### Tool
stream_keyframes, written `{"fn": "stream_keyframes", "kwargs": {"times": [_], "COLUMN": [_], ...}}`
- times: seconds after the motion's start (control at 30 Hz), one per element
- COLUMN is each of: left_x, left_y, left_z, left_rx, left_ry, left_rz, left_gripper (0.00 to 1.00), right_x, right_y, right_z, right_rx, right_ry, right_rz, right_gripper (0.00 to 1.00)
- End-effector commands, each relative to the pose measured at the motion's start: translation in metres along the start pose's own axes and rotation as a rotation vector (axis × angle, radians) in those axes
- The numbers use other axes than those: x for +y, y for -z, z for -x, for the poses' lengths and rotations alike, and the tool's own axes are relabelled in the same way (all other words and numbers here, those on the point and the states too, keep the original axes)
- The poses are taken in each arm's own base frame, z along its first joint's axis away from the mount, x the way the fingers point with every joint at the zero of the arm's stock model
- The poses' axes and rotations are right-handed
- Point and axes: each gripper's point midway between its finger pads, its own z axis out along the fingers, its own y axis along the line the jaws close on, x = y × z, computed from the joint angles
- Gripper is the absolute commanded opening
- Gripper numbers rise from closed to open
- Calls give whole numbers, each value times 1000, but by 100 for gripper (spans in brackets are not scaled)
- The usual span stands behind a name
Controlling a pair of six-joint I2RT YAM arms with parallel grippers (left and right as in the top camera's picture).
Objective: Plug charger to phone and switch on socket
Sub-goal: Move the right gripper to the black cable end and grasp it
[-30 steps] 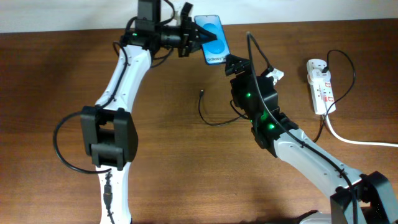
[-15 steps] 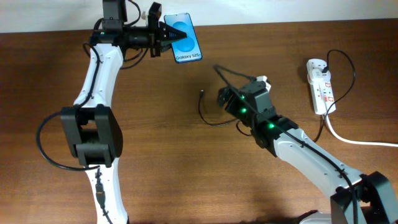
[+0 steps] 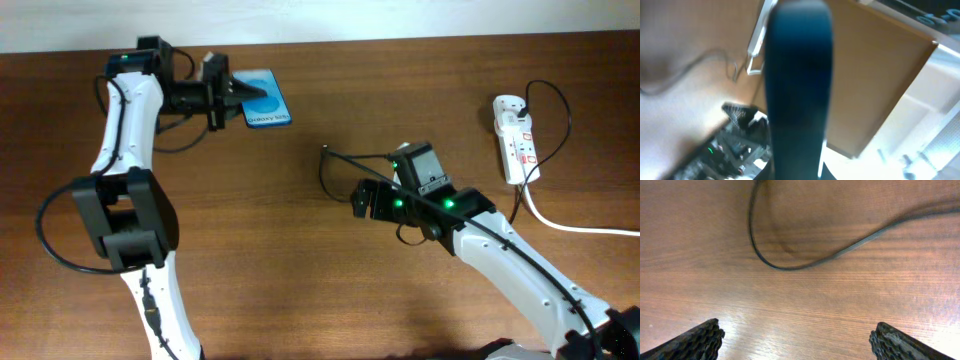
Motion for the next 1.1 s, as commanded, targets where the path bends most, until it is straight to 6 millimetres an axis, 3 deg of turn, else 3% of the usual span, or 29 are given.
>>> {"fn": "stream_keyframes", "kwargs": {"times": [0.0,0.07,0.2,0.37,0.6,0.7,0.77,0.87,0.97,1.07], "left_x": [-11,-9,-9,-9,-10,-3,29,76,74,74], "left_y": [-17,-19,-19,-19,-19,-20,-16,13,22,55], "left_z": [-31,-43,-42,-42,-40,-23,6,47,53,62], "left_rx": [76,94,93,95,92,52,-74,-284,-292,-349], "left_ry": [81,215,231,401,374,211,82,-14,-73,-42], "left_rz": [-29,-17,-17,-10,-12,30,231,559,549,517], "left_gripper": [0,0,0,0,0,0,0,0,0,0], "right_x": [12,11,4,-2,-2,-3,-3,3,3,23], "right_y": [17,18,18,19,19,17,15,13,12,13], "right_z": [22,24,28,33,34,33,32,26,26,40], "right_rx": [-78,-85,-111,-140,-142,-136,-132,-99,-92,-72], "right_ry": [38,38,34,26,24,22,22,58,57,90], "right_rz": [4,-2,-43,-78,-76,-80,-82,-51,-48,-4], "right_gripper": [98,99,98,98,98,98,98,99,97,86]}}
